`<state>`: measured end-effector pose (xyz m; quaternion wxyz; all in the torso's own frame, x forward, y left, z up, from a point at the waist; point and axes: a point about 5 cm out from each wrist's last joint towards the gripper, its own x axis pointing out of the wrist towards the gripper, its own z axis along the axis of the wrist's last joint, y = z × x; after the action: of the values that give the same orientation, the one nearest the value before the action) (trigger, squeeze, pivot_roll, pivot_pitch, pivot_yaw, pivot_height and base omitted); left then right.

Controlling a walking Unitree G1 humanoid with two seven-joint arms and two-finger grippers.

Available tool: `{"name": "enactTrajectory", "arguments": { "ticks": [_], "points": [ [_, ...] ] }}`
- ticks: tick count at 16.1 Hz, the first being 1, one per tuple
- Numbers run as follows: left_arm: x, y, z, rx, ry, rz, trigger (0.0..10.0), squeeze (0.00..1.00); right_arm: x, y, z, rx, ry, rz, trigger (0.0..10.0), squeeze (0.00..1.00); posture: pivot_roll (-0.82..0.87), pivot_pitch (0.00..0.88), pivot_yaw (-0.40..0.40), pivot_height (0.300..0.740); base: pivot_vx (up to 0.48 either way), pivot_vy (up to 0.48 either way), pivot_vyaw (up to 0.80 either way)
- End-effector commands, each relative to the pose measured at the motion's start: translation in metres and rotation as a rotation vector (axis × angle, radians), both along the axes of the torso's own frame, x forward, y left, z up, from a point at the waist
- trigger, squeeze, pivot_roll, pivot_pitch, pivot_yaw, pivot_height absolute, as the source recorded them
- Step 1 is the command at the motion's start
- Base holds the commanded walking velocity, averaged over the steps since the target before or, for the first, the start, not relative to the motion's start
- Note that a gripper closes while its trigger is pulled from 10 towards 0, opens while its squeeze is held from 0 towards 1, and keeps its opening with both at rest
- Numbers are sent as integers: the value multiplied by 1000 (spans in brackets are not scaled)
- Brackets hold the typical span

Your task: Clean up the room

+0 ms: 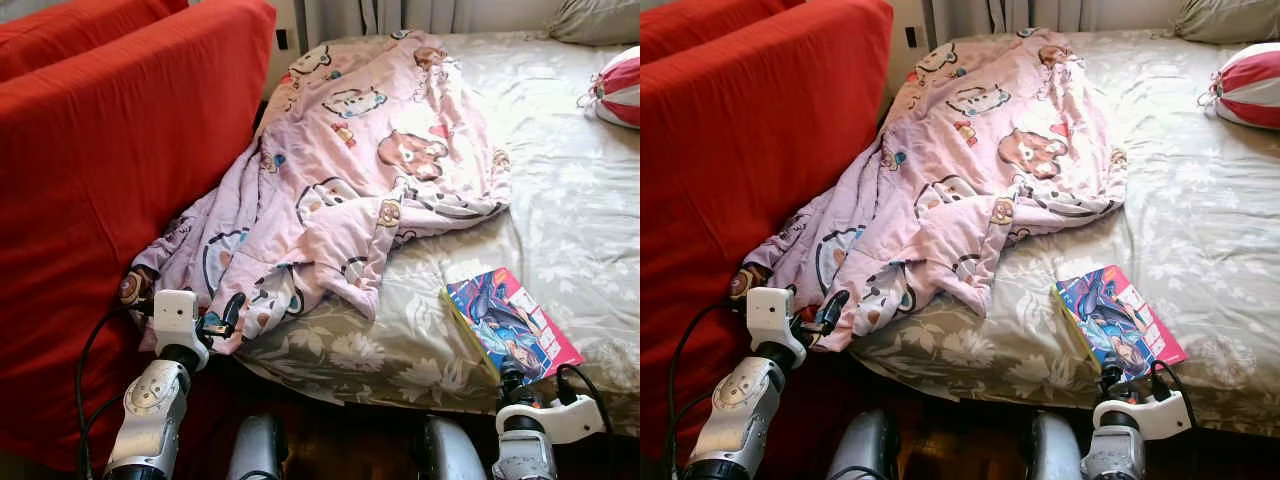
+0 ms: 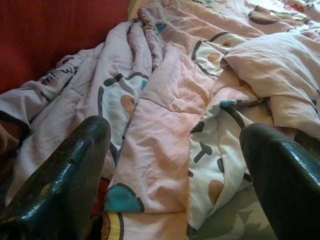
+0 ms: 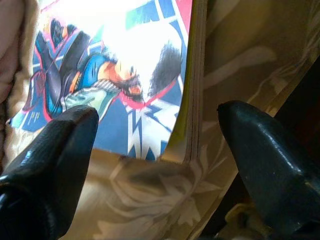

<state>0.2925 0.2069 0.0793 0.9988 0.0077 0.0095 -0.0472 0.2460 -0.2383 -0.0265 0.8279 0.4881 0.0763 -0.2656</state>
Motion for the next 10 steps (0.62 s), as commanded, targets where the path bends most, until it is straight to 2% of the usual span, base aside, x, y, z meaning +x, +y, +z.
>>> {"name": "enactTrajectory", "arguments": {
  "ticks": [1,10],
  "points": [
    [0,5,5,13,-7,7,10000,0,-4,6,-5,34,2,16,10000,0,151,124,93,586,0,0,0],
    [-1,6,5,22,-5,0,10000,0,-11,1,-9,46,15,0,10000,0,165,118,97,586,0,0,0]
  ]
}}
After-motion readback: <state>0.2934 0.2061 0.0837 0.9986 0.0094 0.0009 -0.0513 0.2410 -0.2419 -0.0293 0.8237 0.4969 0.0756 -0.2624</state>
